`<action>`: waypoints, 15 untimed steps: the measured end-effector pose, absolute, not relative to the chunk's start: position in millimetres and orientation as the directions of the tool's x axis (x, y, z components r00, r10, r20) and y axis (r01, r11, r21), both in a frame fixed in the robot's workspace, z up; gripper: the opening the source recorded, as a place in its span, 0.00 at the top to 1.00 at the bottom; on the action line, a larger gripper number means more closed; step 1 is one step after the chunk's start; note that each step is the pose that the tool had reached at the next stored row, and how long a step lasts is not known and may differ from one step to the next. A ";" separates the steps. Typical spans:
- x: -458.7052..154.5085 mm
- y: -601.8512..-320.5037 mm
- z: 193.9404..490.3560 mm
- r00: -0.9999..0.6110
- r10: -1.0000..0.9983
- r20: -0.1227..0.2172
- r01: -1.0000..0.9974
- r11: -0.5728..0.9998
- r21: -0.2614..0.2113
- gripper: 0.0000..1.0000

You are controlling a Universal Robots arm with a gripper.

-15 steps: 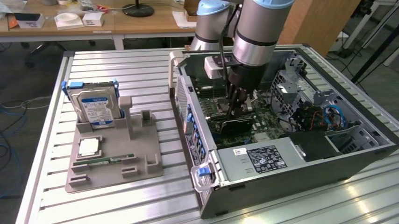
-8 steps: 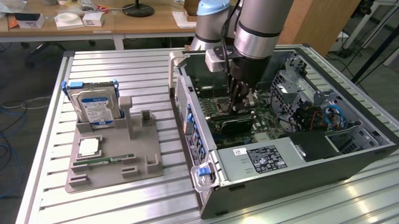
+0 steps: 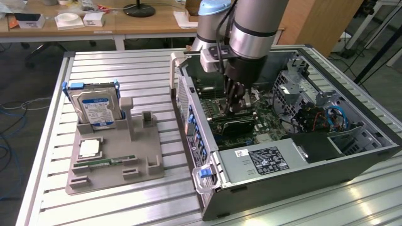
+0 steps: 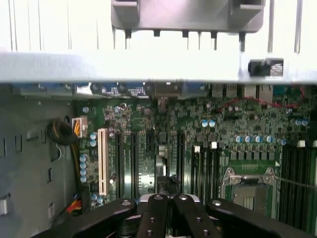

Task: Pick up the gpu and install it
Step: 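Press down on the gpu until it lock into place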

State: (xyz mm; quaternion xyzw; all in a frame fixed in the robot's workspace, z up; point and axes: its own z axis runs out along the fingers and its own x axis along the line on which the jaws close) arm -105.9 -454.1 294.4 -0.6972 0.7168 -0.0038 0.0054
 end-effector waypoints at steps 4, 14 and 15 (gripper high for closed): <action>-123.7 -454.1 294.4 -0.028 -1.000 -0.002 -1.000 0.028 -0.013 0.89; -144.8 -453.7 294.5 -0.028 -1.000 0.008 -1.000 0.028 -0.012 0.89; -144.4 -453.8 294.5 -0.028 -0.999 0.020 -1.000 0.028 -0.006 0.89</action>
